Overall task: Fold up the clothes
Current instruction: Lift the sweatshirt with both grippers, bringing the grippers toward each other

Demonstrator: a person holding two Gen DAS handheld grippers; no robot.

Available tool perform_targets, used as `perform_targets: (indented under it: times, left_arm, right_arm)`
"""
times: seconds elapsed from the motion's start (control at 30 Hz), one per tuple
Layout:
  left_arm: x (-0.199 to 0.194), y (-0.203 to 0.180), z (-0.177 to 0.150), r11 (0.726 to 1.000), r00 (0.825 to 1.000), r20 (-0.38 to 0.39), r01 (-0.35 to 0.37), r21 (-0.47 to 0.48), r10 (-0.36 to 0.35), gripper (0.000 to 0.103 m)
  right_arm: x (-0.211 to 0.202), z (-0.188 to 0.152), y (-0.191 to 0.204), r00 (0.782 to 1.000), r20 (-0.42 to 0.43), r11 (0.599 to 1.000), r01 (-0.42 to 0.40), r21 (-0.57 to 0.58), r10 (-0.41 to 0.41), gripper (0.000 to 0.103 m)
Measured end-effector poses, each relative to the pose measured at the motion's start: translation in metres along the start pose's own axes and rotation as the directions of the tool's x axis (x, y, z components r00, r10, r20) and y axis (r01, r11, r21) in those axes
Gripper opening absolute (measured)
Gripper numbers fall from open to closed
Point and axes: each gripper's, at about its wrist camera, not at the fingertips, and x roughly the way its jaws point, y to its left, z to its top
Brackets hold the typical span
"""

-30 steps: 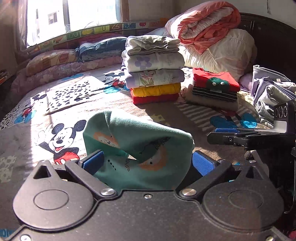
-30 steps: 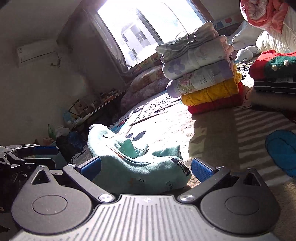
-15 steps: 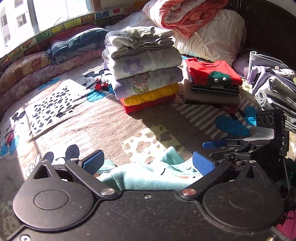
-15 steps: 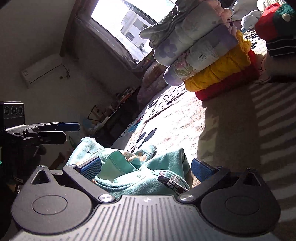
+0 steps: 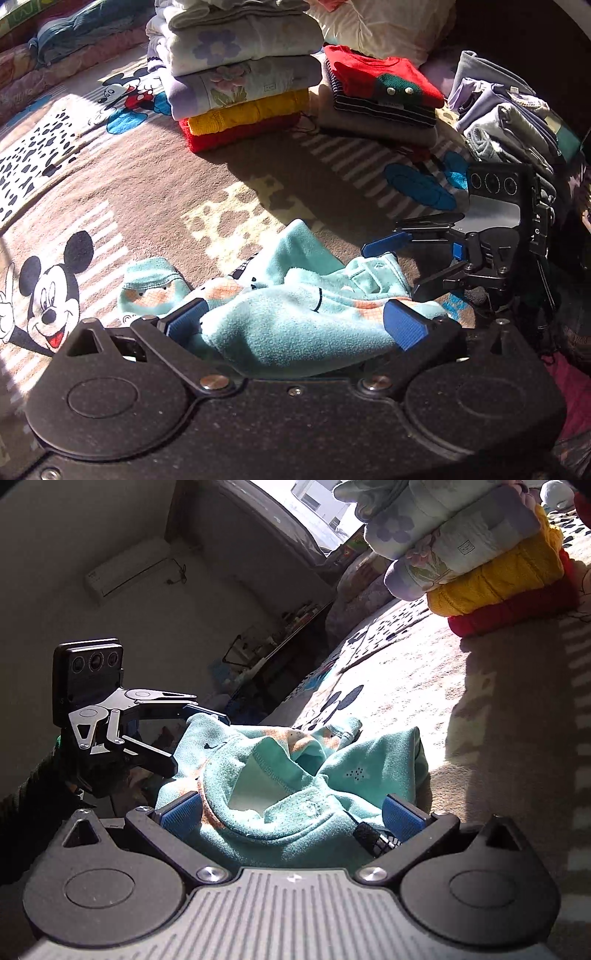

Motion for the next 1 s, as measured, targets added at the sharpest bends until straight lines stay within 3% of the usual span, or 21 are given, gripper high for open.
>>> perform_targets:
  times: [0.2,0.33,0.5,0.6,0.73,0.8,0.87,0.93,1.0]
  left_arm:
    - [-0.017,-0.025,-0.04,0.993,0.998,-0.007,0.058,0.102,-0.058,0.101]
    - [-0.019,-0.036,-0.055,0.987,0.997,-0.026,0.073,0.145,-0.07,0.101]
    - [-0.022,-0.033,-0.043,0.987,0.997,-0.017,0.071,0.141,-0.069,0.101]
    - [-0.02,-0.03,-0.03,0.988,0.998,-0.018,0.064,0.137,-0.062,0.101]
    - [-0.001,-0.021,-0.008,0.996,0.997,-0.071,0.048,0.081,-0.042,0.101]
    - [0.012,-0.017,-0.001,0.997,0.993,-0.111,0.052,0.053,-0.046,0.101]
    - [0.025,-0.015,0.001,0.998,0.985,-0.163,0.058,0.027,-0.053,0.095]
    - [0.036,-0.014,0.003,0.998,0.977,-0.207,0.06,0.009,-0.057,0.073]
    - [0.043,-0.018,0.003,0.998,0.973,-0.226,0.053,0.017,-0.048,0.066]
  right_arm:
    - [-0.008,-0.012,0.026,0.991,-0.125,0.99,-0.063,-0.129,0.047,0.103]
    - [-0.012,-0.024,0.037,0.985,-0.173,0.973,-0.028,-0.229,-0.013,0.103]
    - [-0.012,-0.033,0.035,0.974,-0.163,0.933,0.092,-0.347,-0.157,0.102]
    - [-0.011,-0.03,0.029,0.97,-0.141,0.925,0.135,-0.355,-0.196,0.098]
    - [-0.007,-0.026,0.018,0.962,-0.127,0.921,0.185,-0.344,-0.241,0.081]
    - [-0.005,-0.026,0.019,0.964,-0.128,0.919,0.174,-0.353,-0.232,0.078]
    - [-0.004,-0.027,0.021,0.966,-0.126,0.916,0.167,-0.366,-0.226,0.075]
    - [-0.004,-0.025,0.021,0.968,-0.12,0.917,0.164,-0.364,-0.221,0.074]
    - [-0.004,-0.025,0.021,0.969,-0.117,0.917,0.161,-0.366,-0.217,0.074]
